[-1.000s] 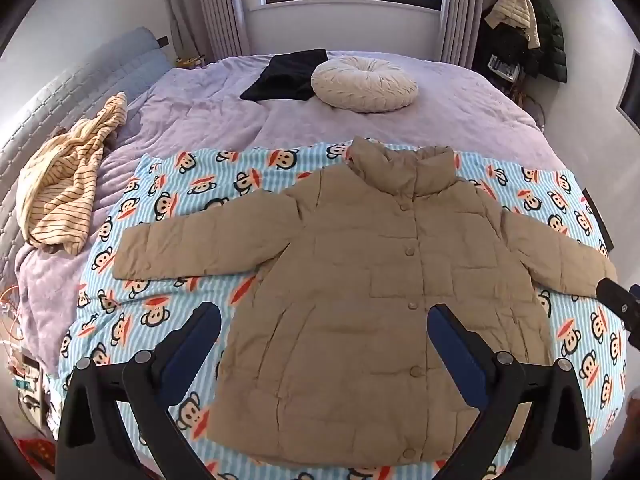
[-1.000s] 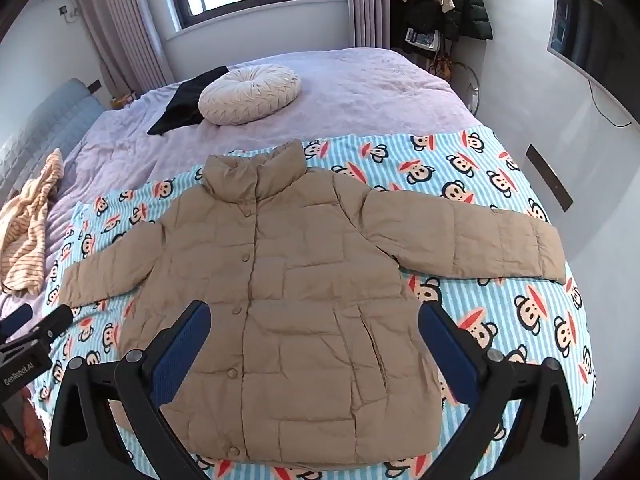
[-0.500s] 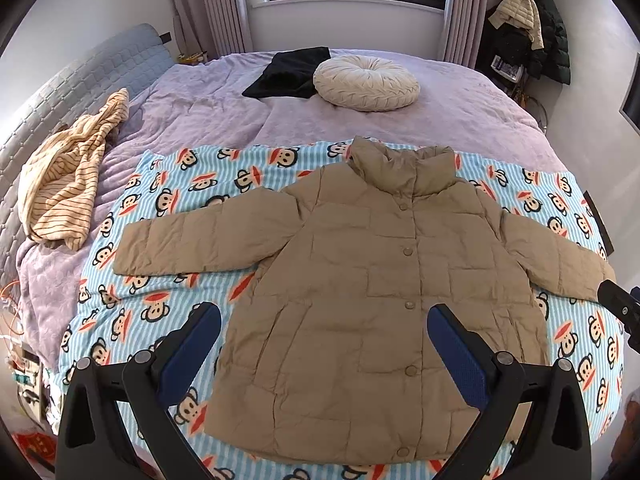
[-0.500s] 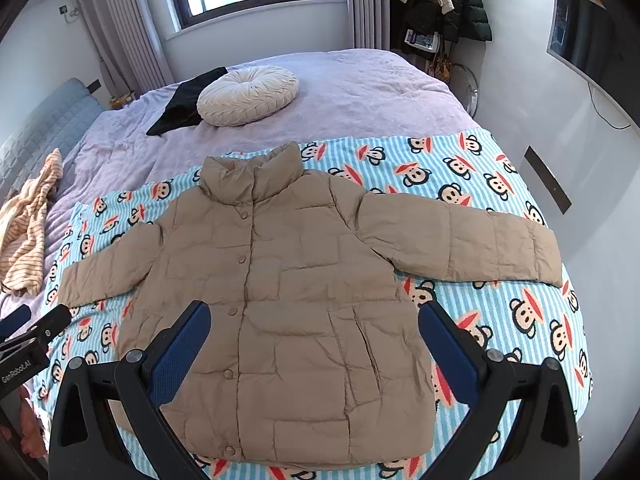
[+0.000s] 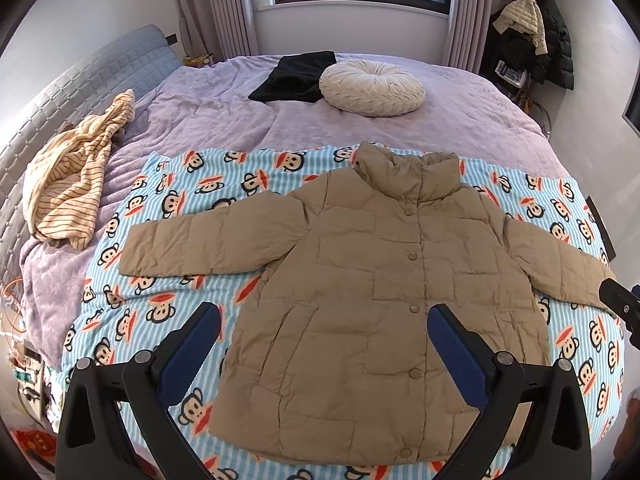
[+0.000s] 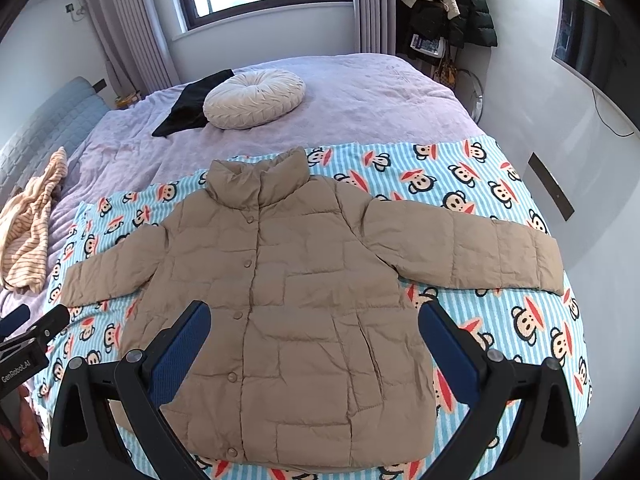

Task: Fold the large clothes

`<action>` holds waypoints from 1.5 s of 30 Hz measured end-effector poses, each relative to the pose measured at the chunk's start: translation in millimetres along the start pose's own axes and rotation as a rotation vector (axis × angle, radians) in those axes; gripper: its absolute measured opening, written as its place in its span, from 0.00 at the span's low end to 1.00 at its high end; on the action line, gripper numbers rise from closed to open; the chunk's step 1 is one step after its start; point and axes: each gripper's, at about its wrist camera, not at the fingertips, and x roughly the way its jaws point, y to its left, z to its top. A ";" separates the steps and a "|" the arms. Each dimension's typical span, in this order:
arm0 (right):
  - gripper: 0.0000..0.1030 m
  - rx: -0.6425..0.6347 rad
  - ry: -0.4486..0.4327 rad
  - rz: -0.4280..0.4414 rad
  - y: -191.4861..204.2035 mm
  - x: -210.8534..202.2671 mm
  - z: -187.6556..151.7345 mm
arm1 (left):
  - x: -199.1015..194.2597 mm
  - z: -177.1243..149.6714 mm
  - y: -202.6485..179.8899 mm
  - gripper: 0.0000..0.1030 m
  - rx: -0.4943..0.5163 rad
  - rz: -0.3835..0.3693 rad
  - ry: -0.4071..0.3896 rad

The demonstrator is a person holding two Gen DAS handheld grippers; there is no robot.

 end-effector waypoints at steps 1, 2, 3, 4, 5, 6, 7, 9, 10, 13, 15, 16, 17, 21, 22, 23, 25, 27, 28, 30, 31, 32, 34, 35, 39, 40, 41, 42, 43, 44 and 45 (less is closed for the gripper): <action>1.00 0.000 0.000 0.000 -0.1 0.0 -0.2 | 0.0 0.1 0.7 1.00 -0.001 0.002 -0.001; 1.00 0.000 0.000 0.001 0.0 -0.1 0.3 | -0.1 -0.1 0.6 1.00 0.000 0.003 -0.001; 1.00 0.001 0.001 0.001 0.0 -0.2 0.3 | 0.0 0.1 1.3 1.00 -0.001 0.004 -0.001; 1.00 0.000 0.001 0.000 0.0 -0.2 0.1 | 0.1 0.2 1.5 1.00 -0.002 0.005 -0.001; 1.00 0.000 0.001 0.000 0.0 -0.4 0.2 | 0.0 0.4 1.5 1.00 -0.002 0.005 -0.001; 1.00 0.000 0.000 0.000 0.1 -0.4 0.2 | -0.1 0.2 1.7 1.00 -0.002 0.005 -0.001; 1.00 0.001 0.000 0.000 -0.1 -0.3 0.0 | 0.1 0.4 2.3 1.00 -0.004 0.006 -0.001; 1.00 0.002 0.000 -0.002 0.0 -0.2 -0.2 | 0.0 0.6 3.3 1.00 -0.006 0.006 0.000; 1.00 0.003 0.001 -0.001 0.0 -0.3 -0.5 | -0.1 0.2 3.2 1.00 -0.004 0.006 -0.001; 1.00 0.002 -0.001 -0.002 0.6 -0.6 0.0 | -0.1 0.4 3.3 1.00 -0.004 0.006 -0.002; 1.00 0.002 -0.001 -0.001 0.2 -0.4 0.1 | -0.3 0.5 3.8 1.00 -0.002 0.005 -0.003; 1.00 0.002 0.000 0.000 -0.3 -0.2 -0.5 | -0.4 0.7 2.7 1.00 -0.002 0.005 -0.003; 1.00 0.001 -0.001 0.000 0.1 -0.3 0.1 | -0.2 0.8 3.1 1.00 -0.001 0.004 -0.002; 1.00 0.002 -0.001 0.001 -0.3 -0.6 0.1 | -0.4 1.0 1.2 1.00 -0.001 0.004 -0.002; 1.00 0.002 0.000 0.000 -0.6 -0.3 -0.3 | -0.3 1.0 1.1 1.00 -0.001 0.005 -0.002; 1.00 0.002 0.000 0.000 -0.4 -0.5 0.4 | -0.1 1.1 1.3 1.00 0.000 0.005 -0.001; 1.00 0.001 0.001 0.000 -0.4 -0.4 0.2 | -0.3 0.9 0.8 1.00 -0.001 0.005 -0.001; 1.00 0.003 0.000 -0.001 -0.5 -0.6 0.3 | -0.1 1.0 1.0 1.00 -0.001 0.006 -0.001; 1.00 0.003 0.000 0.000 -0.5 -0.5 0.2 | -0.2 1.0 0.9 1.00 -0.001 0.005 -0.001; 1.00 0.002 0.001 0.000 -0.6 -0.5 -0.1 | 0.0 1.0 0.7 1.00 0.000 0.006 0.000; 1.00 0.002 0.001 0.000 -0.5 -0.5 0.1 | -0.1 0.9 0.8 1.00 -0.001 0.006 0.000; 1.00 0.001 0.000 0.000 -0.4 -0.6 0.2 | -0.1 0.9 0.8 1.00 -0.002 0.006 0.000; 1.00 0.003 0.001 0.001 -0.8 -0.7 0.1 | -0.3 0.9 0.4 1.00 -0.001 0.004 0.000; 1.00 0.003 0.001 0.002 -0.7 -0.7 0.3 | -0.5 0.6 -0.4 1.00 -0.001 0.004 0.000; 1.00 0.001 -0.001 0.001 -0.8 -1.2 -0.1 | -0.6 0.6 -1.3 1.00 0.000 0.004 -0.001; 1.00 0.000 -0.002 0.000 -0.9 -1.8 0.1 | -0.5 0.0 -1.8 1.00 0.001 0.005 -0.001; 1.00 -0.001 -0.003 0.000 -0.6 -2.1 0.6 | -0.5 0.0 -1.9 1.00 0.000 0.006 -0.001; 1.00 0.000 -0.003 0.001 -0.8 -2.1 0.8 | -0.5 0.3 -2.2 1.00 0.000 0.005 0.000; 1.00 0.001 -0.002 0.002 -0.9 -2.0 0.8 | -0.3 0.1 -2.0 1.00 -0.001 0.006 0.001; 1.00 0.001 -0.001 0.002 -0.8 -2.1 0.9 | -0.3 -0.1 -2.1 1.00 -0.001 0.007 0.002; 1.00 0.001 -0.002 0.001 -0.8 -1.9 0.5 | -0.9 -2.7 -3.3 1.00 0.001 0.008 0.004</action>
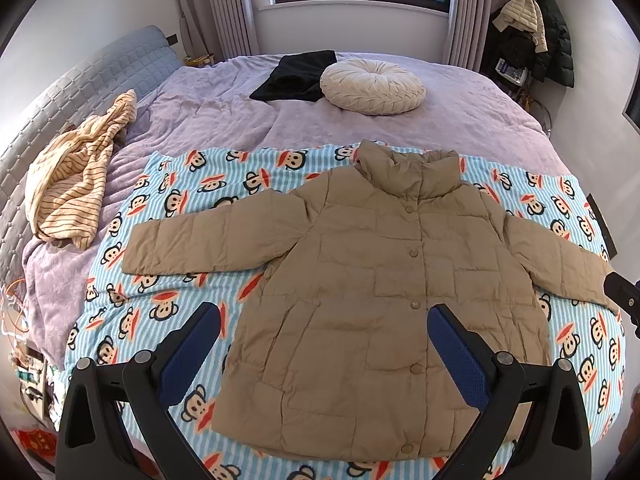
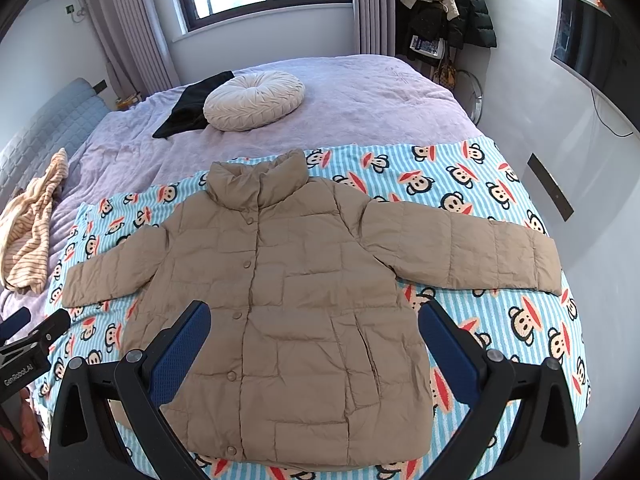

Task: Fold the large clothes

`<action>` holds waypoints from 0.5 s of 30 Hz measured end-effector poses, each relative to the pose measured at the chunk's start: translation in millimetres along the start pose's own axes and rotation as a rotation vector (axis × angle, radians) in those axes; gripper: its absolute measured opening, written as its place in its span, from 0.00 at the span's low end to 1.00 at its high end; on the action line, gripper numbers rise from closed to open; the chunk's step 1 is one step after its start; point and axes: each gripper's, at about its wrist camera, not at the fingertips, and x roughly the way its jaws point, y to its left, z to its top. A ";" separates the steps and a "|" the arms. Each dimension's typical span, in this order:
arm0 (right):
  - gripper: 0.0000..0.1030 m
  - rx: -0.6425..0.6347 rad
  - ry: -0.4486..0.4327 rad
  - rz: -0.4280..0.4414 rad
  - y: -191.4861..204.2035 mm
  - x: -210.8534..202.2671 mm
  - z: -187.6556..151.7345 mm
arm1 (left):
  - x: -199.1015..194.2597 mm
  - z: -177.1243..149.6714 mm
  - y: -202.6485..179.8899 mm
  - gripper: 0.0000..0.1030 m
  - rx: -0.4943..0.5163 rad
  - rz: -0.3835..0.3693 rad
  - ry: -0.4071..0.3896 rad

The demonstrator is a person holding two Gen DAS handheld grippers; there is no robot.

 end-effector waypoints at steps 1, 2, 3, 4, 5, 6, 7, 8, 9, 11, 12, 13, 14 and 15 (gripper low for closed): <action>1.00 0.000 0.000 0.000 0.1 -0.2 0.2 | 0.0 -0.7 -0.1 1.00 0.000 0.001 0.002; 1.00 0.001 -0.001 0.001 0.2 -0.3 0.3 | -0.6 -2.0 0.1 1.00 -0.001 0.002 0.002; 1.00 0.001 0.000 0.000 0.2 0.0 -0.1 | -1.1 -3.0 0.3 1.00 0.000 0.002 0.002; 1.00 0.001 0.000 0.000 0.1 0.0 -0.3 | -1.8 -3.8 0.3 1.00 -0.001 0.003 0.002; 1.00 0.001 0.000 0.001 0.4 -0.4 0.2 | -2.2 -4.1 0.8 1.00 -0.001 0.003 0.002; 1.00 0.000 0.000 0.001 0.5 -0.2 0.4 | -2.5 -4.6 0.8 1.00 -0.001 0.003 0.001; 1.00 0.000 0.001 0.001 0.5 -0.2 0.2 | -2.4 -4.6 0.8 1.00 0.000 0.003 0.001; 1.00 0.001 0.000 0.001 0.3 -0.2 -0.5 | -2.1 -4.0 1.0 1.00 0.001 0.002 0.002; 1.00 0.002 0.000 0.002 0.5 -0.6 0.3 | -2.4 -4.3 1.1 1.00 0.002 0.002 0.002; 1.00 0.001 0.000 0.001 1.0 -0.5 0.1 | -2.1 -3.8 1.0 1.00 0.000 0.002 0.002; 1.00 0.000 0.000 0.001 0.9 -0.7 -0.1 | -1.8 -3.5 0.9 1.00 0.000 0.002 0.002; 1.00 0.001 0.000 0.001 0.8 -0.5 -0.2 | -2.3 -4.3 0.9 1.00 0.000 0.001 0.002; 1.00 0.001 0.000 0.001 0.8 -0.6 0.0 | -2.3 -4.4 0.9 1.00 0.000 0.001 0.003; 1.00 0.001 0.000 0.000 0.8 -0.4 -0.3 | -2.3 -4.4 0.8 1.00 0.000 0.002 0.002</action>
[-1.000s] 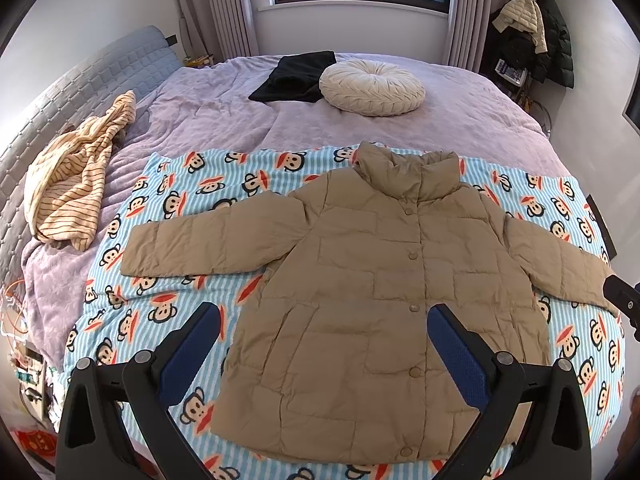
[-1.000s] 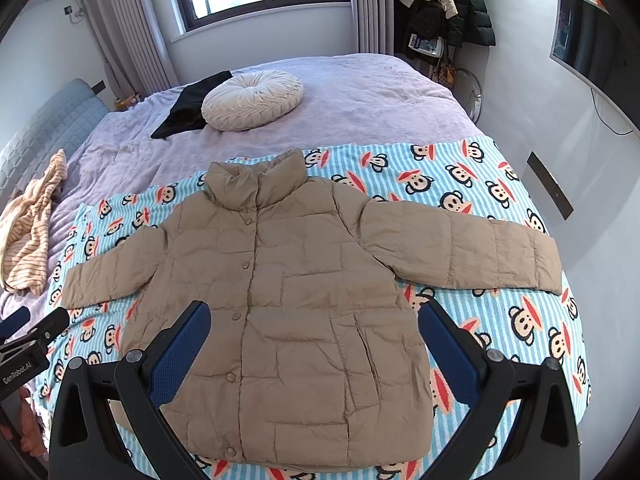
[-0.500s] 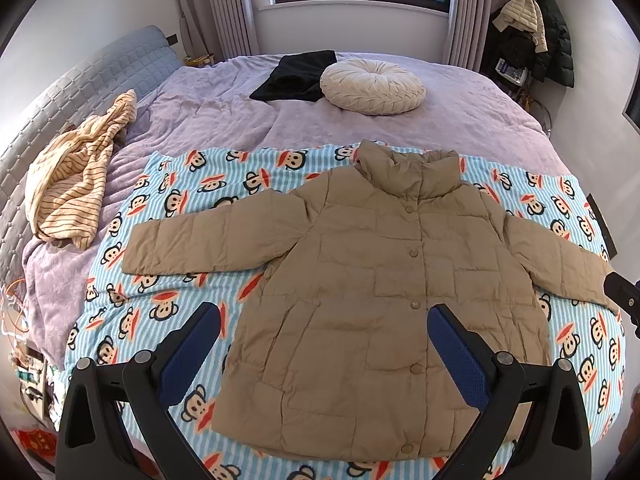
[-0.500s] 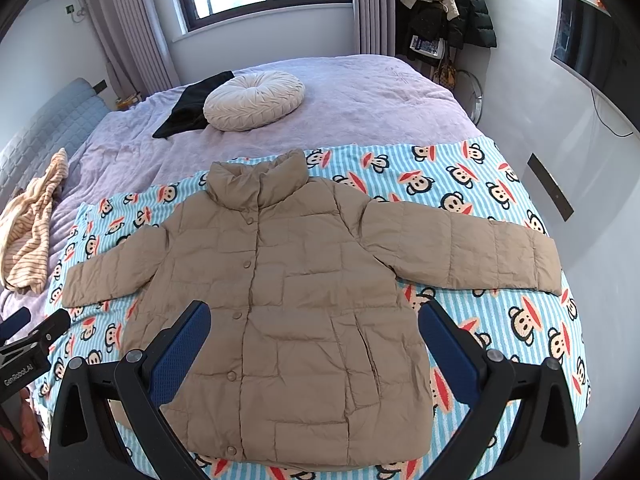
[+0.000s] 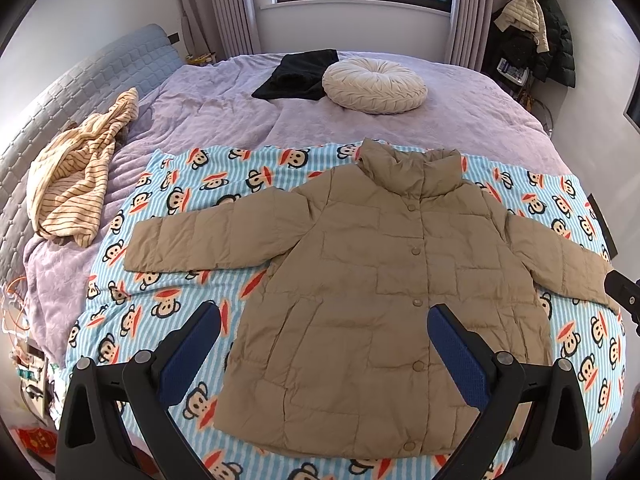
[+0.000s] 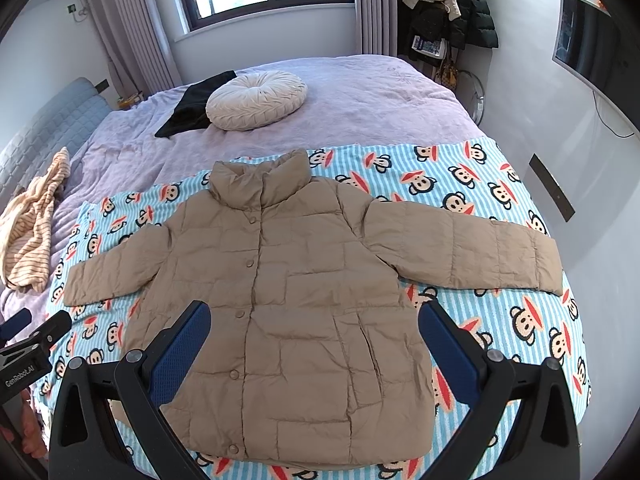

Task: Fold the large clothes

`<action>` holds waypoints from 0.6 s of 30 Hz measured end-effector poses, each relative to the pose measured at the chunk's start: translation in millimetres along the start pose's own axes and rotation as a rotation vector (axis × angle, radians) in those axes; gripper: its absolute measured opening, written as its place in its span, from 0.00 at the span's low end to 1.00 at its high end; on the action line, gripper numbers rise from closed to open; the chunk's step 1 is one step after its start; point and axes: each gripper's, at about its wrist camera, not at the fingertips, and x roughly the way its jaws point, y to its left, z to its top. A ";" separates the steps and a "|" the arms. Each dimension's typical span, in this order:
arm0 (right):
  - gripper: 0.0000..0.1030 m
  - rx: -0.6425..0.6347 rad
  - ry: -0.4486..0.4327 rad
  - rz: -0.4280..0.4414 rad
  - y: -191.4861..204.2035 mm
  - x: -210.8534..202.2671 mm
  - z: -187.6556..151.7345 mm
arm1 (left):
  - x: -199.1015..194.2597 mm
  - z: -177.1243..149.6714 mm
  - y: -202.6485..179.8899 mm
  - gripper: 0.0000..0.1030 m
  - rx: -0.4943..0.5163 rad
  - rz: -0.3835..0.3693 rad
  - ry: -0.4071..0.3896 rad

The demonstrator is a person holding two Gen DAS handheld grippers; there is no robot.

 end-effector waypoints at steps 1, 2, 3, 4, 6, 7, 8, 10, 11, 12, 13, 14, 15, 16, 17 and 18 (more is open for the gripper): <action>1.00 0.000 0.000 0.000 0.0 -0.1 0.2 | 0.6 0.8 -0.2 1.00 0.000 0.001 0.000; 1.00 0.002 0.000 0.000 0.0 -0.2 0.4 | 0.4 0.0 -0.2 1.00 0.000 0.001 0.002; 1.00 0.003 0.000 0.000 0.1 -0.2 0.6 | 0.6 0.6 -0.1 1.00 0.001 0.000 0.002; 1.00 0.002 0.000 0.000 0.2 -0.2 0.3 | 0.3 -0.4 0.8 1.00 0.002 0.000 0.004; 1.00 0.000 -0.001 0.000 0.1 0.0 -0.1 | -1.1 -2.3 1.7 1.00 0.003 0.001 0.007; 1.00 0.001 -0.001 0.001 -0.1 0.1 -0.2 | -2.0 -3.0 2.1 1.00 0.004 0.000 0.007; 1.00 0.001 0.000 0.001 -0.1 0.2 -0.2 | -2.7 -2.9 2.8 1.00 0.004 -0.001 0.006; 1.00 0.000 0.000 0.002 0.2 -0.1 0.2 | -2.6 -2.6 3.0 1.00 0.005 0.001 0.004; 1.00 -0.001 -0.001 0.003 0.3 -0.2 0.3 | -2.8 -2.5 2.8 1.00 0.005 0.001 0.003; 1.00 0.000 -0.001 0.002 0.0 0.0 -0.1 | -2.1 -0.6 1.9 1.00 0.005 0.001 0.003; 1.00 0.000 -0.001 0.003 0.2 -0.2 0.1 | -2.1 -0.5 1.9 1.00 0.005 0.002 0.004; 1.00 -0.001 -0.001 0.004 0.4 -0.6 0.1 | -3.0 -1.2 2.3 1.00 0.004 0.002 0.003; 1.00 -0.002 -0.001 0.005 0.9 -1.1 0.6 | -2.7 0.3 1.7 1.00 0.003 0.003 0.004; 1.00 -0.003 -0.002 0.007 2.1 -1.7 1.0 | -2.1 0.9 1.4 1.00 0.003 0.002 0.004; 1.00 -0.004 -0.002 0.008 3.3 -2.2 1.5 | -2.6 1.1 1.7 1.00 0.001 0.002 0.004; 1.00 -0.005 -0.002 0.008 4.0 -2.7 1.5 | -3.0 1.8 2.2 1.00 0.001 0.003 0.004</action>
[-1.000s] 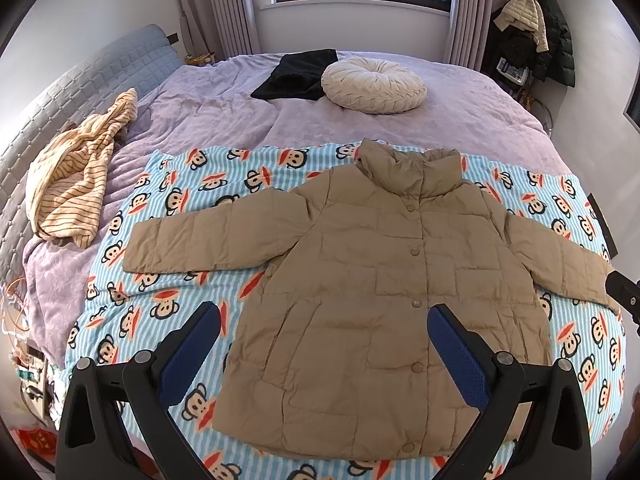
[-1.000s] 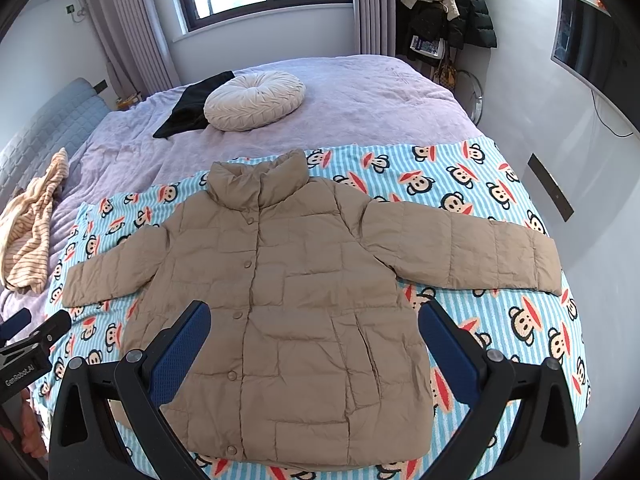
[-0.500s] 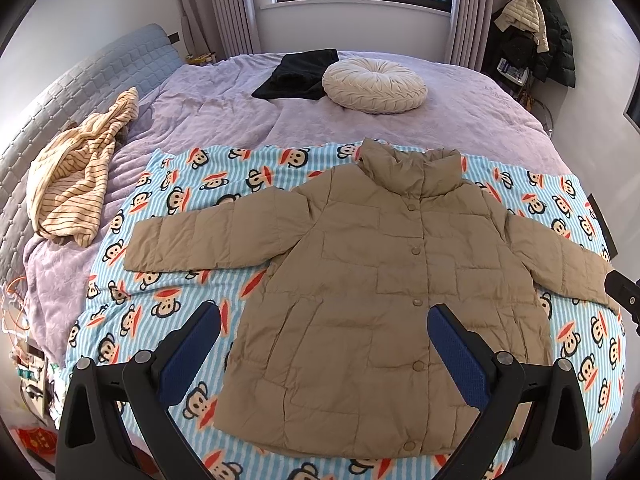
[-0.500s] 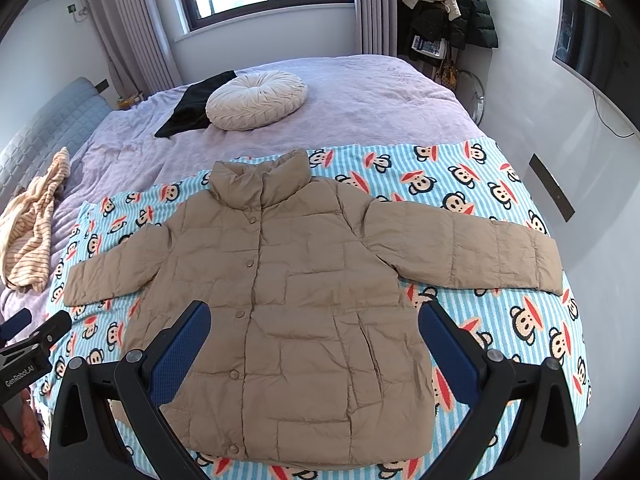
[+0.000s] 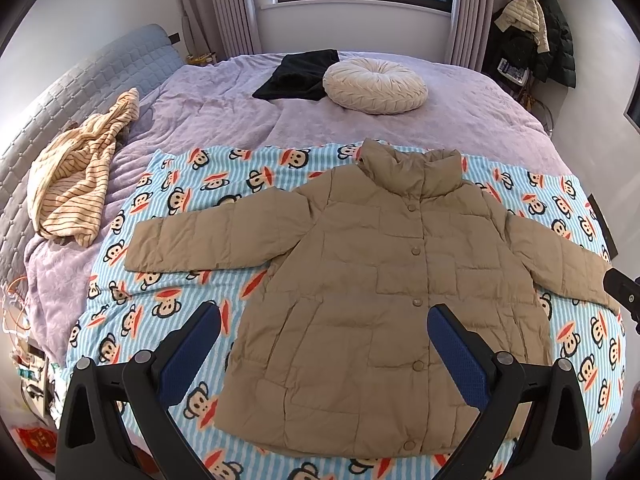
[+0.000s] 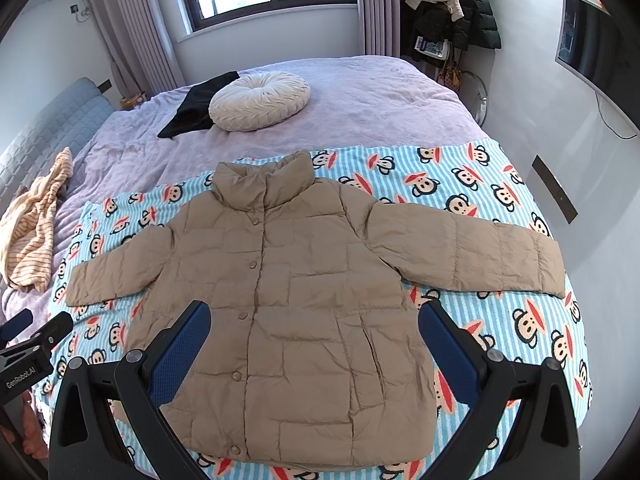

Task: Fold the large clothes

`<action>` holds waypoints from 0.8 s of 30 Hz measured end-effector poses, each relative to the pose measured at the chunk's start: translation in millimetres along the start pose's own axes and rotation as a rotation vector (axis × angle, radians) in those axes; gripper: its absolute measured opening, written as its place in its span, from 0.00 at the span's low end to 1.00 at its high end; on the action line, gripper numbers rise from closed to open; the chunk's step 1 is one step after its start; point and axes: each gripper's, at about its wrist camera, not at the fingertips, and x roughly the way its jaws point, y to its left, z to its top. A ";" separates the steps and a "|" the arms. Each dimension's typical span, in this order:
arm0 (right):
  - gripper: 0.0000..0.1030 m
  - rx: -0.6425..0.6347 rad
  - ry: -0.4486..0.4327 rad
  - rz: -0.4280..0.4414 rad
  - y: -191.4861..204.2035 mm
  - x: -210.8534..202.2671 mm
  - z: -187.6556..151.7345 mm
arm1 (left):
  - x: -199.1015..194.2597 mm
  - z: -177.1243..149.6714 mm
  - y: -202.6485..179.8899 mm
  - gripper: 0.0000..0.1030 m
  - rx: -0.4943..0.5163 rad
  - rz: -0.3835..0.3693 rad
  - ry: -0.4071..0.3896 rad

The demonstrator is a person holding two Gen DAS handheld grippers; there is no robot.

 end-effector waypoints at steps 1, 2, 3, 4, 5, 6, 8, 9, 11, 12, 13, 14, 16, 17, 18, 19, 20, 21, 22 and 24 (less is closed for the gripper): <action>1.00 -0.001 0.000 0.001 0.7 -0.4 0.1 | -0.3 0.8 0.0 1.00 0.000 0.001 0.000; 1.00 -0.001 0.000 0.000 0.6 -0.4 0.1 | -0.8 0.7 0.1 1.00 -0.001 0.001 -0.001; 1.00 0.000 0.000 0.001 0.6 -0.4 0.2 | -0.8 1.0 0.3 1.00 -0.001 0.001 0.000; 1.00 0.000 0.000 0.000 0.6 -0.4 0.1 | -1.1 0.9 0.3 1.00 -0.001 0.001 0.000; 1.00 0.000 0.000 0.001 1.6 -0.8 0.7 | -1.2 0.9 0.3 1.00 -0.001 0.001 0.000; 1.00 0.000 0.000 0.001 1.6 -0.9 0.7 | -1.1 1.0 0.4 1.00 -0.001 0.001 0.000; 1.00 0.000 0.000 0.000 1.4 -0.7 0.5 | -1.0 0.9 0.6 1.00 -0.001 0.001 0.001; 1.00 0.000 0.000 0.001 1.5 -0.7 0.5 | -1.3 0.8 0.7 1.00 -0.001 0.000 0.001; 1.00 0.002 0.001 0.001 1.1 -0.6 0.3 | -1.3 0.7 0.7 1.00 0.002 0.001 0.001; 1.00 0.002 0.001 0.003 1.2 -0.7 0.4 | -1.3 0.7 0.8 1.00 0.001 0.002 0.000; 1.00 0.000 0.001 0.001 0.3 -0.1 -0.3 | -1.3 0.7 0.9 1.00 -0.001 0.002 0.000; 1.00 0.001 0.001 0.000 0.2 -0.1 -0.5 | -1.3 0.6 0.8 1.00 -0.001 0.002 0.000; 1.00 0.003 0.001 0.002 0.7 -0.4 -0.3 | -1.5 0.5 1.0 1.00 0.000 0.002 0.000; 1.00 0.003 0.001 0.002 1.0 -0.3 -0.3 | -2.0 0.0 1.4 1.00 -0.001 0.002 -0.001; 1.00 0.002 0.001 0.001 1.3 -0.2 -0.4 | -2.2 0.0 1.5 1.00 -0.001 0.003 -0.001; 1.00 0.002 0.001 0.002 0.6 -0.1 -0.8 | -2.2 -0.8 1.5 1.00 -0.001 0.004 -0.001; 1.00 0.002 0.001 0.003 0.6 -0.2 -0.8 | -2.7 -1.0 1.9 1.00 -0.002 0.005 -0.001; 1.00 0.002 0.001 0.003 0.6 -0.2 -0.8 | -3.2 -2.7 2.5 1.00 -0.002 0.006 -0.002; 1.00 0.001 0.001 0.003 1.2 0.0 -1.1 | -3.6 -3.5 2.6 1.00 -0.002 0.008 -0.002; 1.00 0.002 0.001 0.005 2.1 -0.4 -0.7 | -3.7 -5.0 3.1 1.00 -0.002 0.012 -0.002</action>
